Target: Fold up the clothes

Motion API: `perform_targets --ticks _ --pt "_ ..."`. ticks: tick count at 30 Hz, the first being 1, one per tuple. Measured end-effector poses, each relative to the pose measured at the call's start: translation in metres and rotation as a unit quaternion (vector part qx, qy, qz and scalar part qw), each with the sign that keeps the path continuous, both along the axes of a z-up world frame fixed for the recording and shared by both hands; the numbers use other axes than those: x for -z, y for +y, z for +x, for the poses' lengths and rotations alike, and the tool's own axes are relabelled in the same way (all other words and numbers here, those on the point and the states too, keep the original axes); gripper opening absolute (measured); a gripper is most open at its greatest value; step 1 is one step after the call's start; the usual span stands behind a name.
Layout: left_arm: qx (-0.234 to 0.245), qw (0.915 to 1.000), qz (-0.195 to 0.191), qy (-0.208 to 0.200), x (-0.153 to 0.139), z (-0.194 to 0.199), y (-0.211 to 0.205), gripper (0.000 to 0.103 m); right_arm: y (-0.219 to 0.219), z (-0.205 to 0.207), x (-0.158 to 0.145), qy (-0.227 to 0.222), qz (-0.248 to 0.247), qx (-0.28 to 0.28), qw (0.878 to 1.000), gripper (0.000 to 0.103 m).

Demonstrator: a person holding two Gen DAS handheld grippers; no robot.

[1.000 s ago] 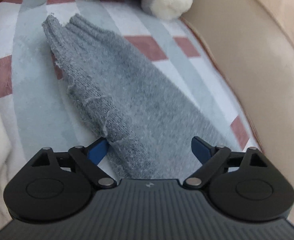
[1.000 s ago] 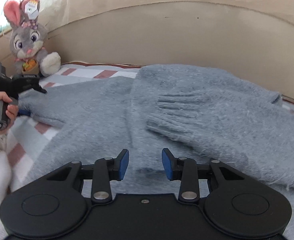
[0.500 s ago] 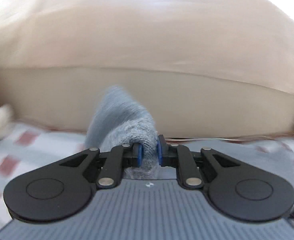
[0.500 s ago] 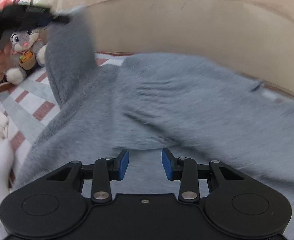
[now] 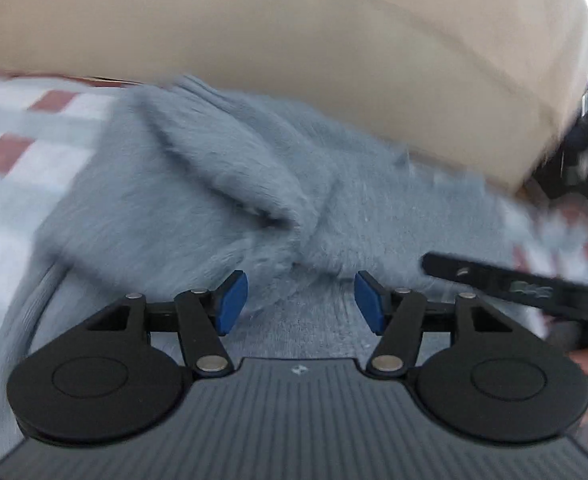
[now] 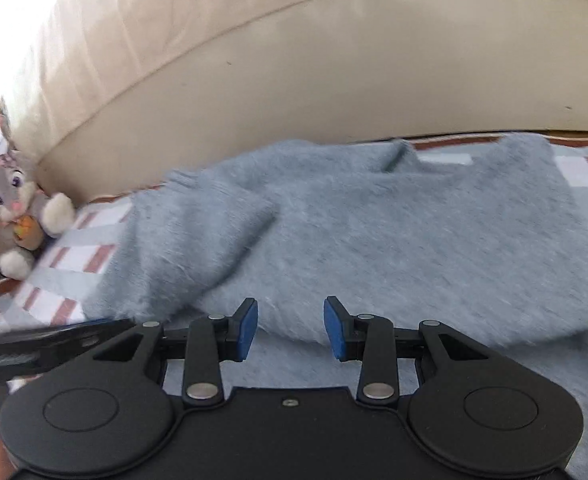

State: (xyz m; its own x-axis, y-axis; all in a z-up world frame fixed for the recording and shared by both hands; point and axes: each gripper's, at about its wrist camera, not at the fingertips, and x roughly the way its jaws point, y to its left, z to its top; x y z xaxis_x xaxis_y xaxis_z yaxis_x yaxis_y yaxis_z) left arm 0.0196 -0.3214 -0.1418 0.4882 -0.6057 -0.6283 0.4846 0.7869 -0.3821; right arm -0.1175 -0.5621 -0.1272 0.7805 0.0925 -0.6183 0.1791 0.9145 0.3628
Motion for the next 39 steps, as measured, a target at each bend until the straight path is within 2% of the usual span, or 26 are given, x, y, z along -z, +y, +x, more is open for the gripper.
perform_targets --ticks 1,3,7,11,15,16,17,18,19,22,24,25,26,27,28,29,30,31,33,36,39 --pt "-0.022 0.9996 -0.017 0.003 -0.001 0.001 0.010 0.064 0.003 0.002 0.001 -0.002 0.002 -0.005 1.000 0.041" --pt "-0.045 0.9985 -0.024 0.020 -0.004 0.019 0.014 0.064 0.011 0.006 0.005 -0.004 0.007 -0.020 1.000 0.041" --pt "-0.041 0.9963 -0.050 0.057 -0.006 0.052 0.017 0.064 0.026 0.013 0.012 0.015 -0.008 -0.050 0.999 0.041" --pt "-0.041 0.9942 -0.018 0.097 0.004 0.091 -0.011 0.064 0.028 0.016 0.018 0.034 -0.002 -0.069 0.997 0.041" --pt "-0.066 0.9922 0.015 0.104 0.025 0.117 -0.039 0.070 0.019 0.016 0.019 0.034 -0.020 -0.057 0.998 0.041" --pt "-0.070 0.9919 0.019 0.104 0.028 0.121 -0.045 0.067 0.016 0.015 0.019 0.031 -0.021 -0.053 0.998 0.041" --pt "-0.063 0.9926 0.009 0.104 0.028 0.122 -0.049 0.056 0.012 0.014 0.018 0.029 -0.021 -0.049 0.998 0.041" --pt "-0.055 0.9932 -0.004 0.103 0.026 0.121 -0.052 0.040 0.007 0.012 0.017 0.027 -0.020 -0.045 0.998 0.041" --pt "-0.043 0.9940 -0.024 0.098 0.019 0.117 -0.055 0.015 0.001 0.010 0.016 0.026 -0.019 -0.040 0.999 0.041" --pt "-0.018 0.9942 -0.101 0.034 -0.011 0.095 -0.060 0.016 -0.021 0.005 0.018 0.033 0.010 -0.018 0.999 0.041" --pt "0.007 0.9922 -0.125 0.005 -0.024 0.080 -0.072 0.016 -0.038 0.004 0.022 0.050 0.040 0.003 0.998 0.041" --pt "0.026 0.9927 -0.117 -0.010 -0.028 0.072 -0.083 0.017 -0.047 0.002 0.023 0.051 0.051 0.017 0.997 0.041" --pt "0.048 0.9944 -0.093 -0.019 -0.026 0.063 -0.096 0.025 -0.055 0.000 0.024 0.053 0.062 0.031 0.996 0.041" --pt "0.070 0.9960 -0.051 -0.022 -0.018 0.054 -0.111 0.030 -0.064 -0.001 0.024 0.058 0.063 0.046 0.995 0.041" --pt "0.092 0.9954 -0.009 -0.025 -0.011 0.044 -0.125 0.042 -0.069 -0.003 0.023 0.070 0.054 0.059 0.994 0.041" --pt "0.109 0.9932 0.031 -0.024 -0.002 0.033 -0.138 0.047 -0.075 -0.004 0.022 0.081 0.046 0.073 0.993 0.041" --pt "0.117 0.9910 0.064 -0.015 0.010 0.023 -0.145 0.047 -0.081 -0.006 0.021 0.092 0.038 0.086 0.991 0.041" --pt "0.120 0.9895 0.081 -0.007 0.020 0.013 -0.146 0.047 -0.087 -0.011 0.022 0.095 0.047 0.096 0.990 0.041" --pt "0.118 0.9894 0.084 -0.002 0.032 -0.005 -0.139 0.047 -0.098 -0.019 0.022 0.100 0.064 0.116 0.986 0.042" --pt "0.106 0.9918 0.069 0.017 0.029 -0.023 -0.115 0.056 -0.106 -0.020 0.028 0.079 0.149 0.103 0.980 0.044" --pt "0.072 0.9957 0.058 0.011 0.015 -0.026 -0.077 0.066 -0.109 -0.020 0.029 0.055 0.211 0.097 0.971 0.048"
